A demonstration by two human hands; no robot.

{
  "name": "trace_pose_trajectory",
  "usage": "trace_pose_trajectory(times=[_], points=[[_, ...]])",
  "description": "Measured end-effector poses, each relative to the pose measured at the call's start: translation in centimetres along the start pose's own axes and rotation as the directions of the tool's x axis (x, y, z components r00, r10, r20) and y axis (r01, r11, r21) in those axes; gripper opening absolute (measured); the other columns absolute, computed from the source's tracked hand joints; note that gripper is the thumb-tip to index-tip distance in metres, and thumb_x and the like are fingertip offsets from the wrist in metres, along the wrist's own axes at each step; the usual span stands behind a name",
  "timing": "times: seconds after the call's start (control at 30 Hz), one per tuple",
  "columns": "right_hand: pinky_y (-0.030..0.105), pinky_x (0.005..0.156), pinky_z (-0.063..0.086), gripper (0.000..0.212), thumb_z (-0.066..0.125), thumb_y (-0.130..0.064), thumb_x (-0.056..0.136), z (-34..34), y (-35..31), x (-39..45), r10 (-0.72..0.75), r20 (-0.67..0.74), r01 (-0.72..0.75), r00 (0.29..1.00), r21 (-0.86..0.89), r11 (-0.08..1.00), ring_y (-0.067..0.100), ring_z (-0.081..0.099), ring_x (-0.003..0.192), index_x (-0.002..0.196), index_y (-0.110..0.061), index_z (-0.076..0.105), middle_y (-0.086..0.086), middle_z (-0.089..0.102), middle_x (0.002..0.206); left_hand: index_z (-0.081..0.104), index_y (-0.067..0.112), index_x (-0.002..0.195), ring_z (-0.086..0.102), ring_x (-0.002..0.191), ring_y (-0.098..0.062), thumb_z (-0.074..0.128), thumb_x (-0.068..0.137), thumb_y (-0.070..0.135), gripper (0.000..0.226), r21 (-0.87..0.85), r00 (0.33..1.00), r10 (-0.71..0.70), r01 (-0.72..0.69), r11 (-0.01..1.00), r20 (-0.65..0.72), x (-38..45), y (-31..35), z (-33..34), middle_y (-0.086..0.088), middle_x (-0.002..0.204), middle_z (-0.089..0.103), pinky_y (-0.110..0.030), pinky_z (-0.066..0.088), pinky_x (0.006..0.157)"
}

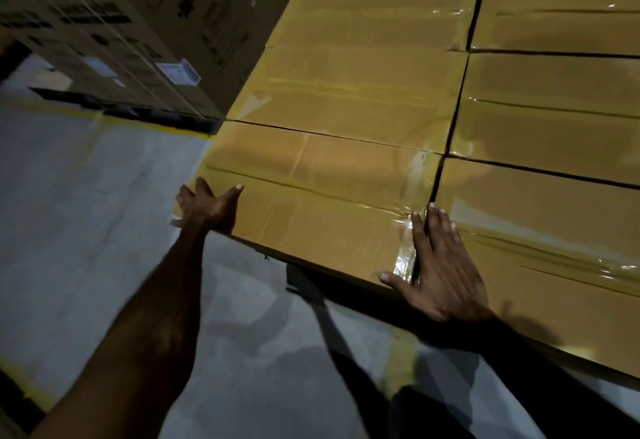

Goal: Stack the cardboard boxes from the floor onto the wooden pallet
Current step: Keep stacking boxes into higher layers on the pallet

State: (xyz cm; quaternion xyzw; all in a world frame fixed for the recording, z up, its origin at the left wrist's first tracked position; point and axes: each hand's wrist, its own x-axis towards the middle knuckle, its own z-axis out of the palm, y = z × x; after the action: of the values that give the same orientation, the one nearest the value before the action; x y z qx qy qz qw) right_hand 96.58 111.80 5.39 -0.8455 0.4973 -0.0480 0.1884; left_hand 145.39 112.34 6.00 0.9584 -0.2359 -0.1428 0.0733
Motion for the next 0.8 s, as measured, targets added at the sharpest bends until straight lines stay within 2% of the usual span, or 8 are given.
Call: trace_pose_trajectory(times=[0.03,0.1,0.2,0.3,0.37,0.47,0.63,0.8], points=[[0.048,0.132,0.002,0.119,0.023,-0.096,0.087,0.1,-0.1,0.0,-0.004,-0.001,0.004,1.0,0.001,1.0,0.025,-0.021,0.16,0.167,-0.015,-0.012,0.014,-0.025,0.172,0.032,0.024,0.158,0.013,0.157,-0.041,0.057,0.062,0.1,0.125,-0.03,1.0,-0.009,0.01,1.0,0.012,0.6,-0.5,-0.3,-0.019,0.169,0.017,-0.078,0.015,0.117],[0.047,0.132,0.003,0.121,0.027,-0.096,0.087,0.1,-0.1,0.1,-0.001,-0.019,0.001,1.0,0.016,1.0,0.024,-0.02,0.161,0.167,-0.015,-0.013,0.012,-0.024,0.173,0.033,0.022,0.158,0.022,0.153,-0.044,0.065,0.054,0.098,0.132,-0.089,1.0,-0.005,0.005,0.996,0.003,1.7,-1.1,-0.3,-0.023,0.164,0.026,-0.07,0.027,0.119],[0.046,0.132,0.004,0.125,0.038,-0.094,0.086,0.3,0.0,0.2,0.0,-0.053,0.005,0.999,0.083,0.997,0.022,-0.016,0.162,0.167,-0.014,-0.012,0.009,-0.02,0.174,0.043,0.016,0.15,0.033,0.146,-0.046,0.073,0.058,0.091,0.123,-0.112,0.999,0.018,-0.023,0.993,-0.042,1.9,-0.9,0.2,-0.025,0.153,0.039,-0.06,0.036,0.118],[0.045,0.132,0.005,0.128,0.042,-0.095,0.084,0.2,-0.1,0.0,0.005,-0.068,0.003,0.998,0.127,0.992,0.021,-0.014,0.162,0.167,-0.015,-0.013,0.006,-0.019,0.175,0.048,0.016,0.145,0.036,0.144,-0.046,0.073,0.055,0.092,0.12,-0.137,0.998,0.026,-0.033,0.99,-0.055,1.8,-1.2,0.4,-0.024,0.151,0.042,-0.059,0.04,0.115],[0.044,0.133,0.004,0.128,0.041,-0.096,0.083,0.1,-0.2,-0.2,0.006,-0.071,0.003,0.997,0.13,0.991,0.019,-0.015,0.162,0.166,-0.016,-0.016,0.005,-0.019,0.175,0.048,0.017,0.145,0.037,0.144,-0.046,0.072,0.052,0.094,0.123,-0.154,0.997,0.041,-0.049,0.987,-0.058,1.7,-1.3,0.4,-0.024,0.151,0.043,-0.062,0.04,0.114],[0.044,0.133,0.004,0.128,0.042,-0.096,0.083,0.1,-0.2,-0.3,0.003,-0.077,0.008,0.997,0.138,0.99,0.017,-0.017,0.161,0.166,-0.017,-0.017,0.003,-0.02,0.175,0.048,0.015,0.145,0.034,0.144,-0.047,0.077,0.06,0.087,0.115,-0.145,0.996,0.07,-0.078,0.986,-0.061,1.4,-1.2,0.3,-0.026,0.15,0.041,-0.063,0.037,0.116],[0.044,0.133,0.005,0.128,0.046,-0.094,0.084,0.4,-0.1,-0.1,-0.014,-0.091,0.028,0.996,0.15,0.988,0.017,-0.018,0.161,0.166,-0.018,-0.016,0.001,-0.021,0.175,0.049,0.015,0.146,0.035,0.144,-0.048,0.078,0.064,0.084,0.111,-0.127,0.994,0.071,-0.081,0.989,-0.086,0.4,-0.7,0.0,-0.027,0.151,0.04,-0.062,0.039,0.115],[0.047,0.132,0.008,0.128,0.041,-0.095,0.084,0.6,-0.1,-0.1,-0.026,-0.079,0.035,0.997,0.113,0.993,0.019,-0.019,0.161,0.165,-0.018,-0.019,0.002,-0.023,0.174,0.044,0.015,0.15,0.028,0.147,-0.051,0.071,0.064,0.09,0.118,-0.063,0.995,0.091,-0.094,0.994,-0.036,1.1,-1.2,0.3,-0.028,0.155,0.034,-0.066,0.034,0.116]])
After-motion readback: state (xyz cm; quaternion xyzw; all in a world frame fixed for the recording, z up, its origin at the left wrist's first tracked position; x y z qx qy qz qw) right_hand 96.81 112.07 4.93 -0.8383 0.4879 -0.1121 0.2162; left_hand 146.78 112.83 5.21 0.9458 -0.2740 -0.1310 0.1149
